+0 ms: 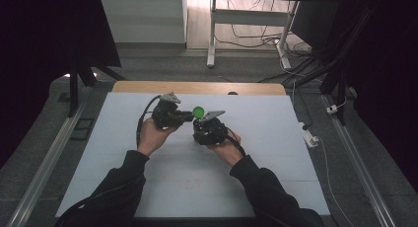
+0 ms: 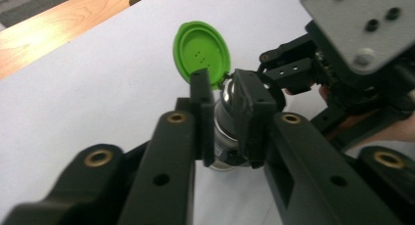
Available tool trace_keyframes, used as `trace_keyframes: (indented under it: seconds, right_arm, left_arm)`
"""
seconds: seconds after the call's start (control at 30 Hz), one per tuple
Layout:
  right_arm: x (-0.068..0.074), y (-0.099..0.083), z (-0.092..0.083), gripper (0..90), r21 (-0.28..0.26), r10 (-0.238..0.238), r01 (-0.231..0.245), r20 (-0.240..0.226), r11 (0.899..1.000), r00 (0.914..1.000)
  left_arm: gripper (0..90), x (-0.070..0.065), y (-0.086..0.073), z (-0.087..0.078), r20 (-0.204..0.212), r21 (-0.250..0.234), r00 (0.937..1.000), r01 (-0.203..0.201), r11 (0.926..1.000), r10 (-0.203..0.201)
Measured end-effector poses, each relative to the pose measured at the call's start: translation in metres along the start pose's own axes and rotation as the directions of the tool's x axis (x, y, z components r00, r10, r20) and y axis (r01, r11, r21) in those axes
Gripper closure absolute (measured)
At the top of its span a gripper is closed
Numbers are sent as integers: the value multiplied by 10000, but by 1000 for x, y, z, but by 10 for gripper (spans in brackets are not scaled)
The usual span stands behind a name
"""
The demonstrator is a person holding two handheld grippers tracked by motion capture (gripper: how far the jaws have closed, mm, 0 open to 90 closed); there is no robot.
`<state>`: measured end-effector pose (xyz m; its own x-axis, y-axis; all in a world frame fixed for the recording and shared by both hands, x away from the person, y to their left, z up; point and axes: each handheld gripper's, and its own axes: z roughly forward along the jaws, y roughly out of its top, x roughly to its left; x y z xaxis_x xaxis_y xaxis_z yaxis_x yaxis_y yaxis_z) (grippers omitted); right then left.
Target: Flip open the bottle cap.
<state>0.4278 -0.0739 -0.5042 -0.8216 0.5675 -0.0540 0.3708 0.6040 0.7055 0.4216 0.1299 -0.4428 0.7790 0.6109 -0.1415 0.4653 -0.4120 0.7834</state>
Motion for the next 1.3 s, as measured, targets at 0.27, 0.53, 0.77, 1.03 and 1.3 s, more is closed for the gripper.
trace_keyframes:
  seconds: [0.27, 0.53, 0.77, 1.03, 1.3]
  right_arm:
    - [0, 1, -4, 403, -173, 359, -360, -70, 9992, 9993]
    - [1, 1, -11, 347, -329, 704, -712, -233, 9969, 9972]
    - [5, 0, -20, 291, -353, 850, -862, -332, 9957, 9958]
    - [9, -1, -29, 213, -322, 809, -827, -541, 9961, 9953]
    - [15, -4, -44, 125, -360, 756, -792, -925, 9962, 9928]
  left_arm:
    - [646, -6, -3, -7, -124, 102, 9998, -181, 9998, 182]
    - [517, -12, -10, -16, -81, 215, 9996, -278, 9994, 280]
    - [410, -19, -16, -22, -65, 307, 9994, -338, 9990, 340]
    - [271, -27, -30, -28, -113, 760, 9997, -213, 9969, 222]
    - [182, -34, -42, -40, 265, 631, 9993, 235, 9977, -252]
